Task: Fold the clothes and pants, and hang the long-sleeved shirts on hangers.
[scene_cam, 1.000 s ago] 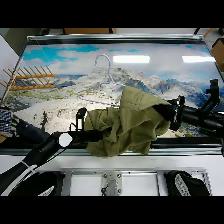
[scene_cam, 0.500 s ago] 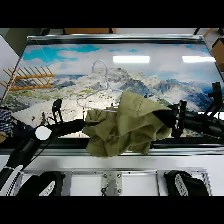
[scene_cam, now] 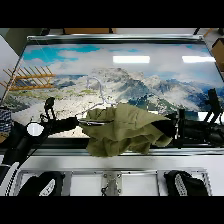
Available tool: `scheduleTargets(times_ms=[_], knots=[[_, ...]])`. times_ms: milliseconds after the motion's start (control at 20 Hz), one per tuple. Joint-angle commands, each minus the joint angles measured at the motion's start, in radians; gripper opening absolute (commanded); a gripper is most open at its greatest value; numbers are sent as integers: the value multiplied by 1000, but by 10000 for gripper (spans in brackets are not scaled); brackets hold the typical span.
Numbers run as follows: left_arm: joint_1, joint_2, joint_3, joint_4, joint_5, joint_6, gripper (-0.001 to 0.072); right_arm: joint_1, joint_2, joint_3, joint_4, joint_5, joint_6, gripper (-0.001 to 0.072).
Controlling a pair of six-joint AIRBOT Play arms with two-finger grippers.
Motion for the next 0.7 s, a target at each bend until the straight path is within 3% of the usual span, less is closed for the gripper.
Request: scheduleTargets(times_ms=[0, 250, 450, 650], knots=[[9, -77, 96, 15, -74, 44, 10, 0, 3, 0, -19, 12, 23, 7], [46, -170, 300, 157, -218, 46, 10, 0, 3, 0, -89, 12, 35, 7], [49, -214, 488, 168, -357, 100, 10, 1, 3, 0, -92, 22, 37, 7], [49, -281, 745, 149, -487, 100, 10, 1, 3, 0, -90, 42, 37, 7]])
